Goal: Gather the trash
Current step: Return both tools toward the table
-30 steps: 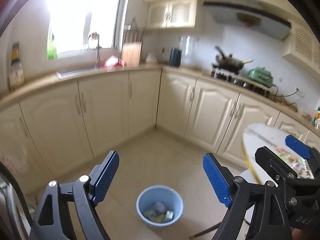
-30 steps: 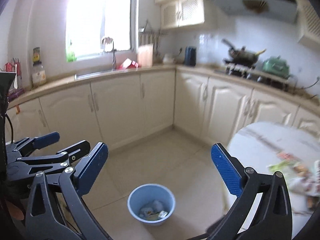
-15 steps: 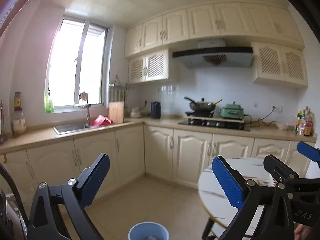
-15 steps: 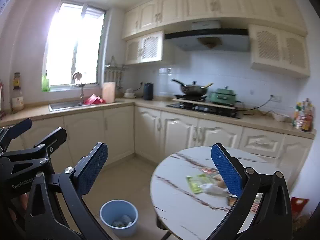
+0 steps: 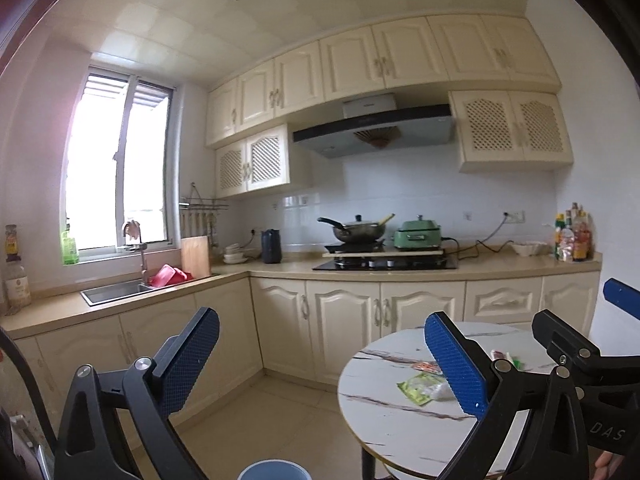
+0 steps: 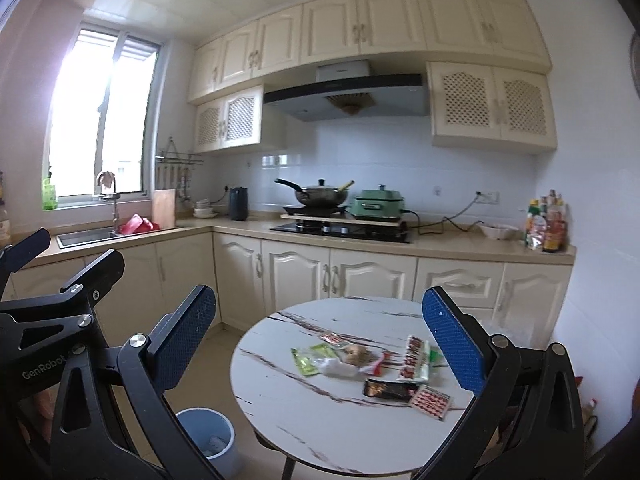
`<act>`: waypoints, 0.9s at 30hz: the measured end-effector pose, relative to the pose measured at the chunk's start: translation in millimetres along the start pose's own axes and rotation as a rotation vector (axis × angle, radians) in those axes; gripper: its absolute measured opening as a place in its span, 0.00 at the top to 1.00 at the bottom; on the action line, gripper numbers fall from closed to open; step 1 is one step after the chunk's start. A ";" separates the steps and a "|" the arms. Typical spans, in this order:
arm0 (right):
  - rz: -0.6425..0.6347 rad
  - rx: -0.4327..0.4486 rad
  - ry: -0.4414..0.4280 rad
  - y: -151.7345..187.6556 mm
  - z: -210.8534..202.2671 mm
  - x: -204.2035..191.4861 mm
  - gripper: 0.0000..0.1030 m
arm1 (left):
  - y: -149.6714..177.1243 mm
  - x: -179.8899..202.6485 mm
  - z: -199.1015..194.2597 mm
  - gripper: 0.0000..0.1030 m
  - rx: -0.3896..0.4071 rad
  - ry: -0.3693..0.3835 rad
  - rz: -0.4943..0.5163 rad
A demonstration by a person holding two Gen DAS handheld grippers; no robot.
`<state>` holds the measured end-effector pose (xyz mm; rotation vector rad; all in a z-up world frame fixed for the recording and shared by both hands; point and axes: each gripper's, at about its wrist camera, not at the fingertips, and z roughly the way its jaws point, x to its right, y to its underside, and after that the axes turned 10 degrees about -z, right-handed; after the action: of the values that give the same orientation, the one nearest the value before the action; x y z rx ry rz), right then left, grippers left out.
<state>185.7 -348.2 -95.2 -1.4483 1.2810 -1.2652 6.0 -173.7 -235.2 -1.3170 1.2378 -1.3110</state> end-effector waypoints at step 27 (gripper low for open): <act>0.210 -0.484 0.122 149.7 134.2 134.2 0.00 | -34.8 63.1 277.7 0.01 -0.545 0.142 0.121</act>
<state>289.0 -510.5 -241.6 -1.5236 1.8629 -0.9520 281.7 -248.8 -209.1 -1.5043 1.8324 -1.0292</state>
